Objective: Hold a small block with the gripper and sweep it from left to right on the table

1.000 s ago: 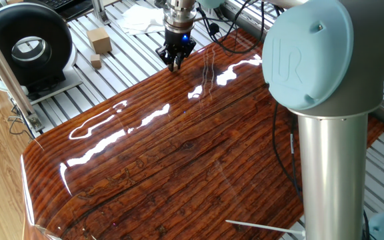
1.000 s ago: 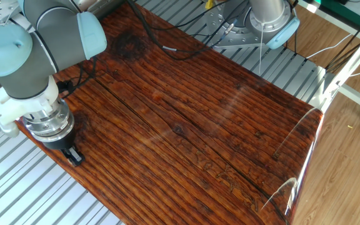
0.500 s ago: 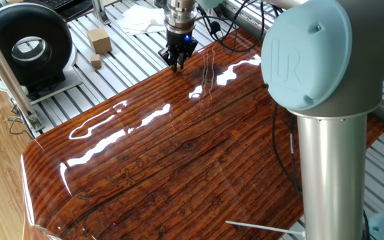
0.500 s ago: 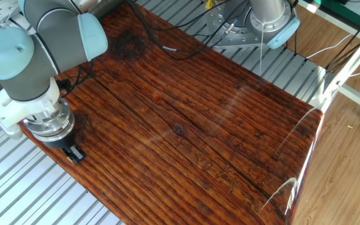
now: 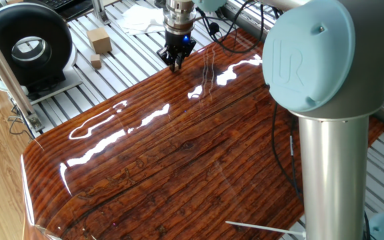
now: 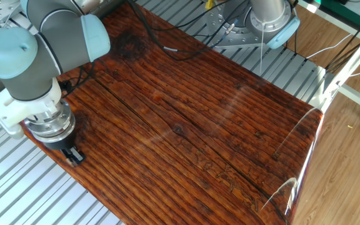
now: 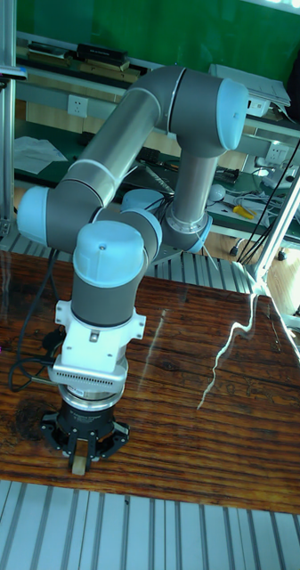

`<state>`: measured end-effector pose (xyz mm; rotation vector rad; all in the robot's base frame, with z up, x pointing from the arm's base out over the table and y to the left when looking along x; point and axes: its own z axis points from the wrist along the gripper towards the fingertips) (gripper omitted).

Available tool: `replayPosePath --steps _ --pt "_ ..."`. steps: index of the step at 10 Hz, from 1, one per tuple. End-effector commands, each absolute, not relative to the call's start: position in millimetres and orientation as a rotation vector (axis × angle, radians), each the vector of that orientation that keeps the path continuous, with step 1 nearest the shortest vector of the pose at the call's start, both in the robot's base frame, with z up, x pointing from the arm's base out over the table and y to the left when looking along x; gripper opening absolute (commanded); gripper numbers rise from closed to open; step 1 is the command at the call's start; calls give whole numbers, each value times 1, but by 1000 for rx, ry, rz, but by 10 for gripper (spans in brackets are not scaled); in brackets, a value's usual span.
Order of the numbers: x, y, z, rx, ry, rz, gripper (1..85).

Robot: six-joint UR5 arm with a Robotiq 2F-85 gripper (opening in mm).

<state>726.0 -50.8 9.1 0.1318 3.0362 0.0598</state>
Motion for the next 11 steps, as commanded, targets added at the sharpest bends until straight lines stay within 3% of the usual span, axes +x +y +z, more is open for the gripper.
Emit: replayPosePath --steps 1,11 --pt "730 -50 8 147 3018 70 10" --pt "724 -50 5 126 3035 62 10"
